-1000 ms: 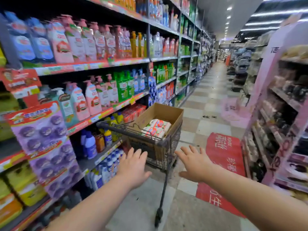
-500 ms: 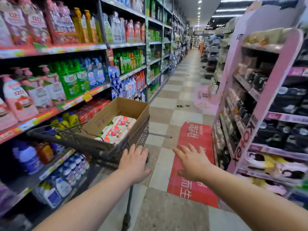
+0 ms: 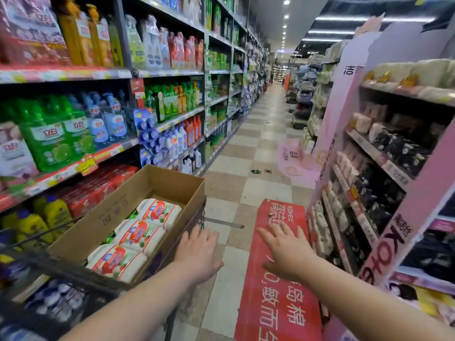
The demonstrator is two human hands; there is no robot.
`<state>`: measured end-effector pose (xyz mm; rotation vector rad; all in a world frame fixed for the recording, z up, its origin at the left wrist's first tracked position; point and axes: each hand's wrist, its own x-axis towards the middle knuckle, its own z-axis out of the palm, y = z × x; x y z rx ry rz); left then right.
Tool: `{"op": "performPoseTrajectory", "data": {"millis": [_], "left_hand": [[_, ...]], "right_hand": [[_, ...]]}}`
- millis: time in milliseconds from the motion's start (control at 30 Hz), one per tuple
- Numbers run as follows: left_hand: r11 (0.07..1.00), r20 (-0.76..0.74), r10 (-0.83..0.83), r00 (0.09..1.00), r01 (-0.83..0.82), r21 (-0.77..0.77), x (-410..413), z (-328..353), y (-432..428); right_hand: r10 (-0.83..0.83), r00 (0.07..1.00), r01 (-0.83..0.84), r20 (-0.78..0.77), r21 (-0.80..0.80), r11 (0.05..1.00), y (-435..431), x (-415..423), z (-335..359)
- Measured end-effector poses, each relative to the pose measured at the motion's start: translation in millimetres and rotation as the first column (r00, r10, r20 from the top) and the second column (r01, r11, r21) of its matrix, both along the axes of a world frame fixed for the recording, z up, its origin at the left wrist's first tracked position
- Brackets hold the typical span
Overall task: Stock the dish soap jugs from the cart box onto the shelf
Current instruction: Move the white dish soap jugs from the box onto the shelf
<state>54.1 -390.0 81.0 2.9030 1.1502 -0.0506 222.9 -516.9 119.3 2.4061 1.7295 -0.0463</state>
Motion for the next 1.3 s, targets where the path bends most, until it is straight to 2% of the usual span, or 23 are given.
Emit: {"op": "performPoseTrajectory", "data": {"millis": [333,533,767,1067,1300], "left_hand": [[0.998,-0.025,0.032,0.999,-0.033,-0.048,85.8,-16.0,108.7],[0.98,0.0,0.191,0.982,-0.191,-0.048,127.4,-26.5,173.4],[0.906,0.033,0.423,0.906,-0.421,-0.036,164.9,-20.9,230.4],[0.728,-0.033,0.682,0.73,-0.683,-0.06,114.4,-36.1,267.4],[0.652,-0.026,0.75,0.661,-0.745,-0.142,78.7,-65.9,336.3]], "right_hand": [[0.052,0.997,-0.054,-0.056,-0.017,0.998,125.4,88.7,-18.2],[0.213,0.976,-0.215,-0.047,-0.038,0.976,207.5,146.6,-28.3],[0.438,0.899,-0.438,-0.006,-0.035,0.898,310.8,205.7,-15.7],[0.682,0.722,-0.69,-0.114,-0.044,0.723,415.1,165.7,-51.6],[0.715,0.682,-0.731,-0.153,-0.147,0.666,497.2,126.5,-71.8]]}}
